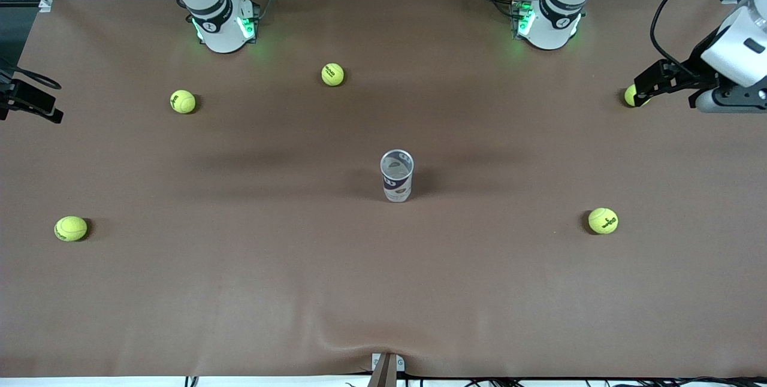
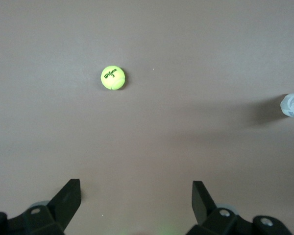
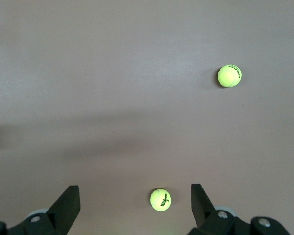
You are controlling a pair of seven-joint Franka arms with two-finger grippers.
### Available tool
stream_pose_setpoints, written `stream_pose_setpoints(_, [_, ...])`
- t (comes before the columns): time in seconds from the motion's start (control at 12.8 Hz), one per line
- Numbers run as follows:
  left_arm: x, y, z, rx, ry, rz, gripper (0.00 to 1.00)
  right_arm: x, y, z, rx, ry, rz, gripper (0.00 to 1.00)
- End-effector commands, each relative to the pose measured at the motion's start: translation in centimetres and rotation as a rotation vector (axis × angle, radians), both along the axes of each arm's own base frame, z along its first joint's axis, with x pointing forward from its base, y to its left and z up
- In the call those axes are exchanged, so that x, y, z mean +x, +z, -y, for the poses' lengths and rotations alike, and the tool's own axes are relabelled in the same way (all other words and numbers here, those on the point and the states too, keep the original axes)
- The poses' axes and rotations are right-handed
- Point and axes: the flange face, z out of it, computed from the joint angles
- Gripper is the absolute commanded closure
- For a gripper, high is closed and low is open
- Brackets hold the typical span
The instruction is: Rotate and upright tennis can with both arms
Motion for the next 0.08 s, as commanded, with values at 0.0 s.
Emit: stream_pose_setpoints(0.0, [-0.41,1.4,-0.01,-0.001,-0.016,0.011,0.0,-0.23,0.59,-0.05,-0.009,-0.013,0.0,0.0])
